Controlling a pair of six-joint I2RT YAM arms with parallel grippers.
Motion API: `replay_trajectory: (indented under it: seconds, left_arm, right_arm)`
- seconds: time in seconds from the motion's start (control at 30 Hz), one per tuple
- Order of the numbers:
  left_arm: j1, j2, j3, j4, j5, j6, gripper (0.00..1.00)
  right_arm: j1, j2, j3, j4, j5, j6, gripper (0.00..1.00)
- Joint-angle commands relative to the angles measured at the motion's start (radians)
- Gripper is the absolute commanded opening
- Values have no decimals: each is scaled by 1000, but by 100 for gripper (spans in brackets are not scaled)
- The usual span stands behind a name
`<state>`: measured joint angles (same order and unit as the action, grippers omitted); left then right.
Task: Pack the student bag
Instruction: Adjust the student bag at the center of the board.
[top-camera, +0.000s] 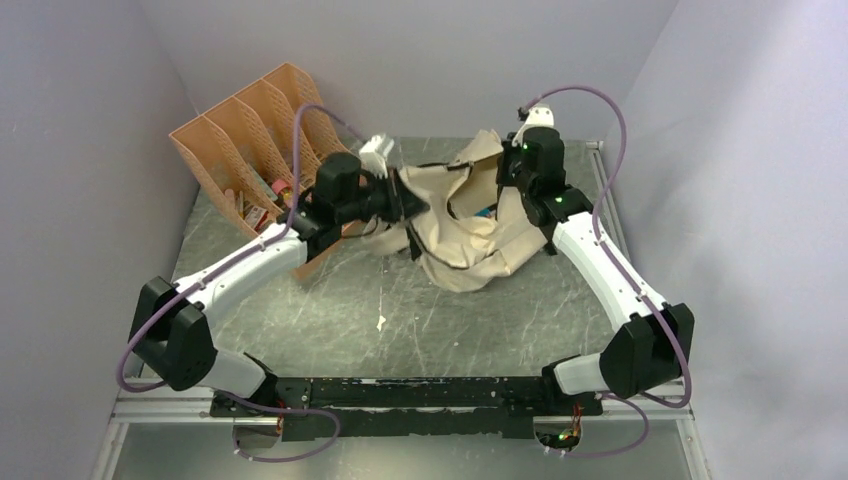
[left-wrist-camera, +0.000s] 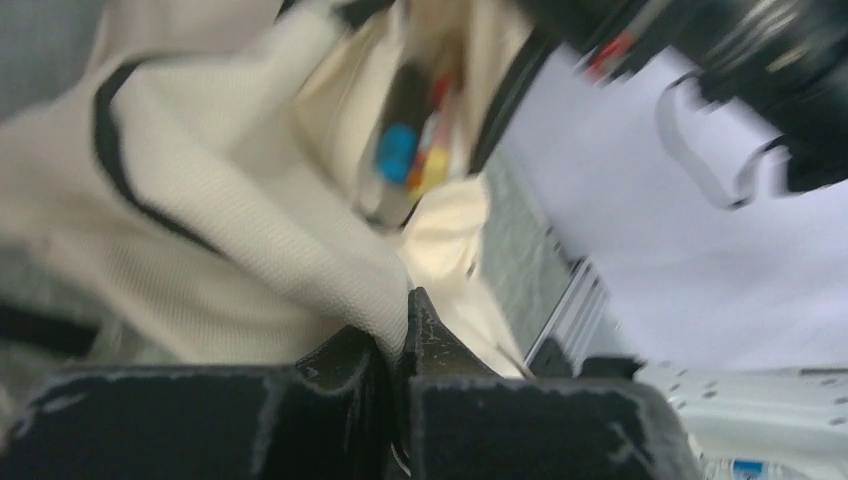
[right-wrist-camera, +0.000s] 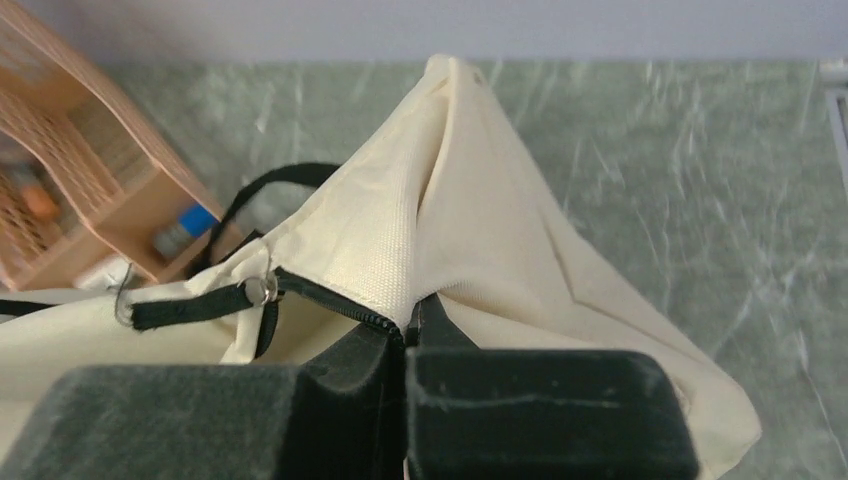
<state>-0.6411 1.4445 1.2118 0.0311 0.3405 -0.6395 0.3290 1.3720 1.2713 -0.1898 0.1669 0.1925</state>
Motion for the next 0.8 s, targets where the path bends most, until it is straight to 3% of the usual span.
replay_trajectory:
  seconds: [0.0, 0.1, 0.33, 0.47, 0.67, 0.77]
  left_arm:
    - [2, -80, -201, 109, 20, 17, 5]
    - [0, -100, -382, 175, 17, 3, 5]
    - [-3, -142, -628, 243, -27, -35, 5]
    - [-2, -191, -704, 195, -108, -43, 5]
    - [-2, -222, -815, 195, -172, -97, 6]
    - [-2, -217, -830, 189, -177, -104, 17]
  right_arm:
    - [2, -42, -34, 123, -20, -31, 0]
    - [53, -48, -122, 85, -53, -24, 2]
    - [268, -17, -285, 54, -18, -21, 23]
    - [305, 15, -312, 4, -77, -5, 38]
    - [312, -9, -343, -22, -243, -7, 54]
    - [313, -51, -333, -20, -310, 6, 67]
